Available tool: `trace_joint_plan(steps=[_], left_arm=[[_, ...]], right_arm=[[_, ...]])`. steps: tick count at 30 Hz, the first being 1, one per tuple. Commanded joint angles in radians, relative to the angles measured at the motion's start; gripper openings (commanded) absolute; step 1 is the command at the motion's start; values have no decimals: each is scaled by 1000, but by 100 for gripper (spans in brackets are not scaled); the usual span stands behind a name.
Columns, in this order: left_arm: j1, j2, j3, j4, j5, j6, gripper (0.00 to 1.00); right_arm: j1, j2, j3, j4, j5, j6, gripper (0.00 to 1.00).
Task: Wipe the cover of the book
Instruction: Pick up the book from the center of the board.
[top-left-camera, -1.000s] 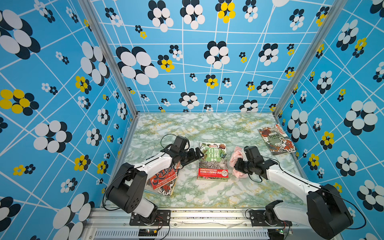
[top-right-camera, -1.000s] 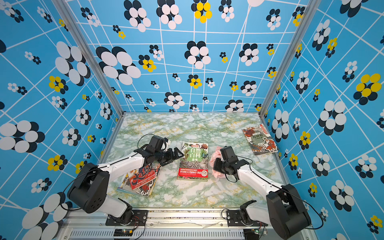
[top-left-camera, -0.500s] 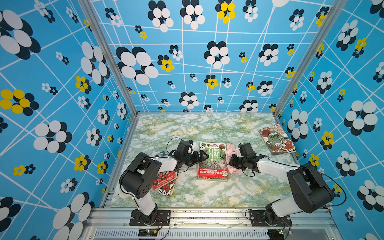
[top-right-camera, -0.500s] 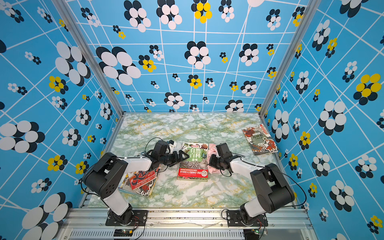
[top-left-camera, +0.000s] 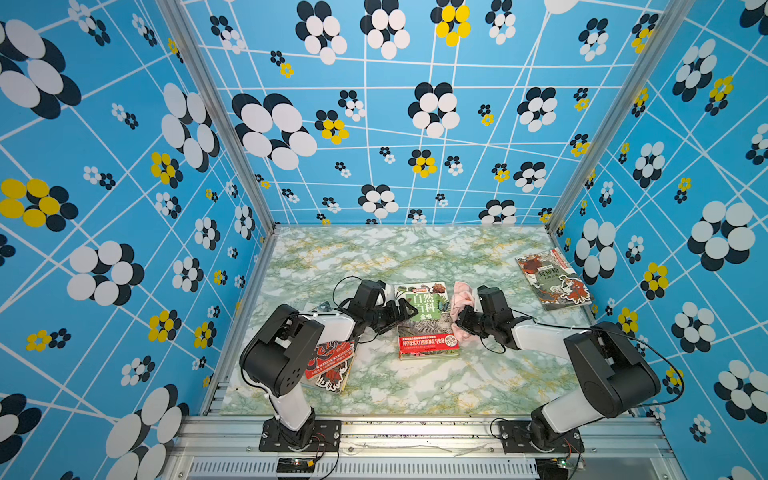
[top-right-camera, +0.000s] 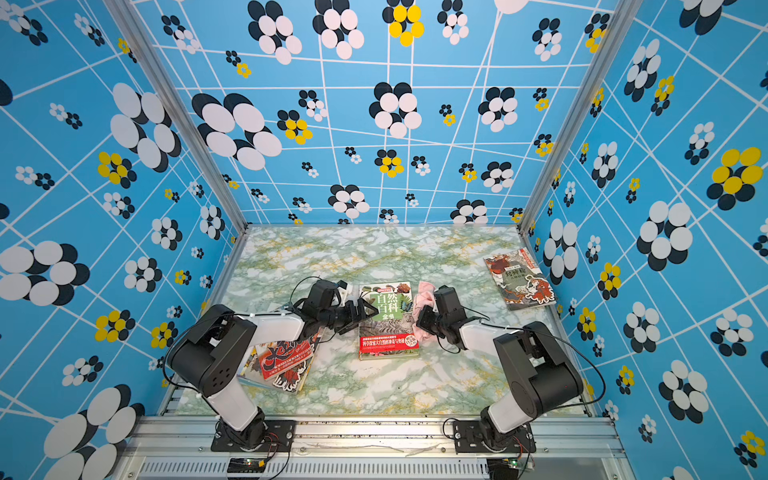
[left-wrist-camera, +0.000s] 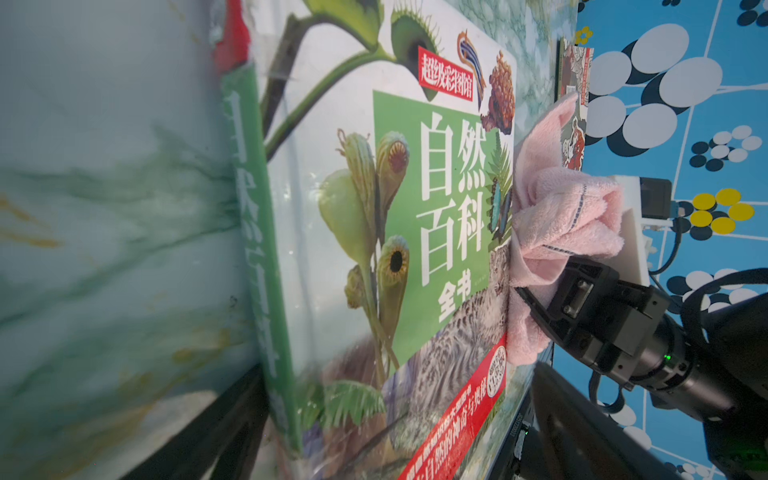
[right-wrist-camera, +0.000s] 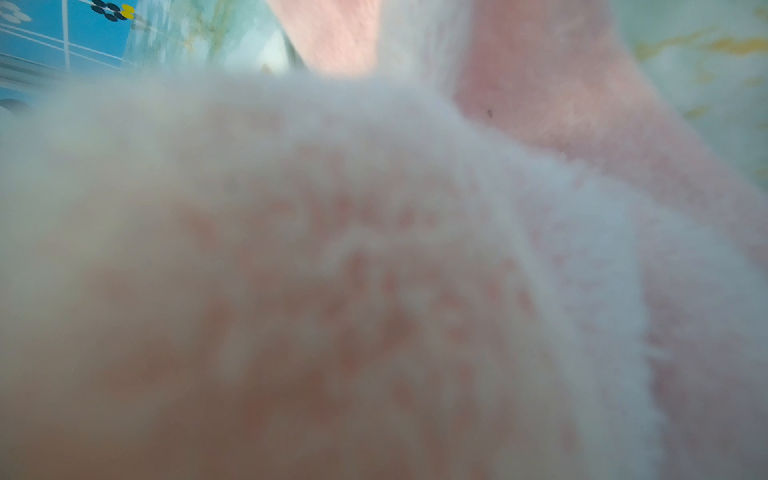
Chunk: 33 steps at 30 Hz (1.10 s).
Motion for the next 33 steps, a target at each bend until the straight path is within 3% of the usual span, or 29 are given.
trace_joint_plan(steps=[1,6,12,21,31,33], left_arm=[[-68,-85,36,343,248,-105,98],[-84,-144,72,267,253,-62,98],[-94,-187,117,-5,197,61,96],[-61,-235,213,-482,52,270,81],[-32,-222,245,-636,19,303,47],[-20,-242,245,-652,17,305,35]], right_arm=[[86,58,-65,-62,-172,44,0],[87,68,-73,-33,-206,56,0],[89,58,-64,-29,-211,59,0],[87,35,-43,-80,-194,26,0],[87,35,-33,-89,-187,14,0],[85,41,-29,-82,-189,12,0]])
